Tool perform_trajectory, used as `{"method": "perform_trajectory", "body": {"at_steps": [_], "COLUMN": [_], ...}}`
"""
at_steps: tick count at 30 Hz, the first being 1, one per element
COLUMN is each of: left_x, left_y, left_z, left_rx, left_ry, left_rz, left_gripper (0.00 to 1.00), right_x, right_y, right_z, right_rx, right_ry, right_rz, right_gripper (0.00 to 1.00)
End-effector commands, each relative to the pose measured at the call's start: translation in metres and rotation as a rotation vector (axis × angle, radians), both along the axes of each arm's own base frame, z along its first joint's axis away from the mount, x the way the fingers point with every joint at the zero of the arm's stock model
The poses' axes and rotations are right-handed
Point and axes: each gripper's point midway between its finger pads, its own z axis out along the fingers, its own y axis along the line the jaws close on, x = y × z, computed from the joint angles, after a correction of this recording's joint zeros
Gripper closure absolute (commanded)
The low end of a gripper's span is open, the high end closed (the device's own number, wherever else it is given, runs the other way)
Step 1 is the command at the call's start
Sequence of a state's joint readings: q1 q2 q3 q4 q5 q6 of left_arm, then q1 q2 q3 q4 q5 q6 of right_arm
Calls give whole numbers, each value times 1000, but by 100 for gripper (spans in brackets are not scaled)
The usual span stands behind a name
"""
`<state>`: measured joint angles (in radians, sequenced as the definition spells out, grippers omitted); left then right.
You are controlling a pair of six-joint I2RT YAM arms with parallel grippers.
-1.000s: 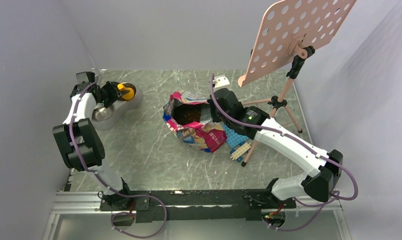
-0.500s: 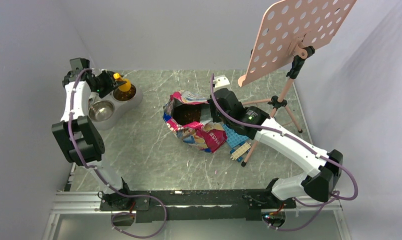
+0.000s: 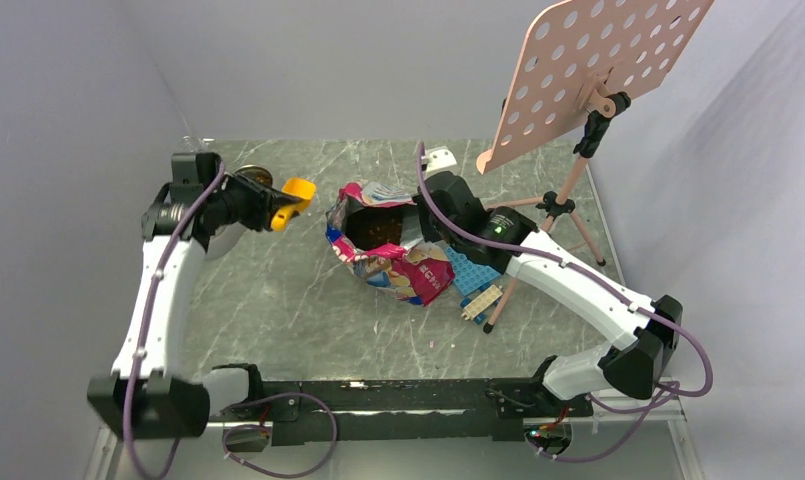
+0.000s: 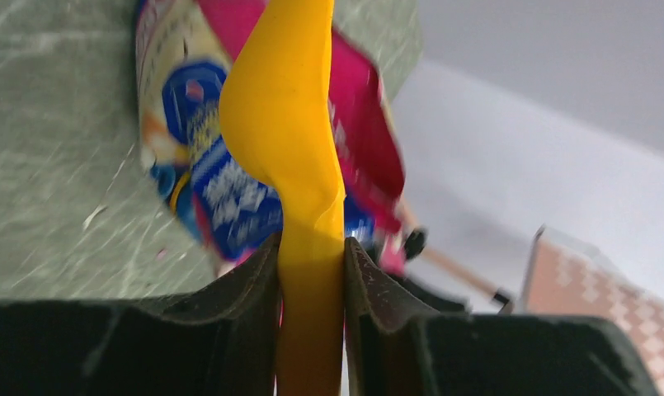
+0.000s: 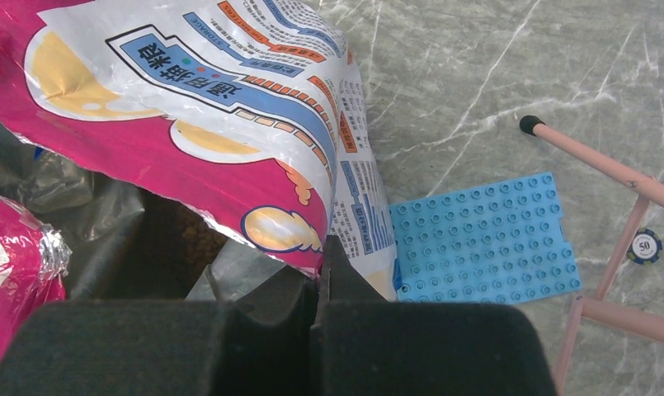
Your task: Serve the pet food
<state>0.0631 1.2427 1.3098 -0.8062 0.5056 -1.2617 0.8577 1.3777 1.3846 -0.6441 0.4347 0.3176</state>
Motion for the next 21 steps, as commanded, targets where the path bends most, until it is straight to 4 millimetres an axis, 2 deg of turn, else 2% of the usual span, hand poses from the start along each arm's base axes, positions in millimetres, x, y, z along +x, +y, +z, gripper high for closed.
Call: {"method": "perform_trajectory", "body": {"at_steps": [1,4,7,9,12,14,17,21], "left_x": [-64,-118,-168,-191,-214,-221,-220,-203], "left_y": [-23,-36,-37,-38,-47,-52,-63,-72], "left_z": [30,40,48,49,46,47,55,59], "left_rx": [169,216,211,166,64,24,-26,-59], "left_ry": [-181,-176,-196,-194,-182,-190,-227,-218], "left_rz": [-217,-310,-326,-315,-334,-362,-423,-419], "left_gripper": [100,100,100,100,100,100,100,100], "right_x": [2,1,0,1,2,1,-3,-16], "right_y": [-8,-6,2,9,19,30,46,66], "right_z": [33,31,34,40,52,65,75,82], "right_rx": [14,0,-9,-15,-13,8,12,-13], "right_ry": [-66,-64,-63,-69,-88,-104,-119,-151], "right_rz": [3,25,75,107,137,170,219,279], "right_gripper": [100,100,100,100,100,100,100,100]}}
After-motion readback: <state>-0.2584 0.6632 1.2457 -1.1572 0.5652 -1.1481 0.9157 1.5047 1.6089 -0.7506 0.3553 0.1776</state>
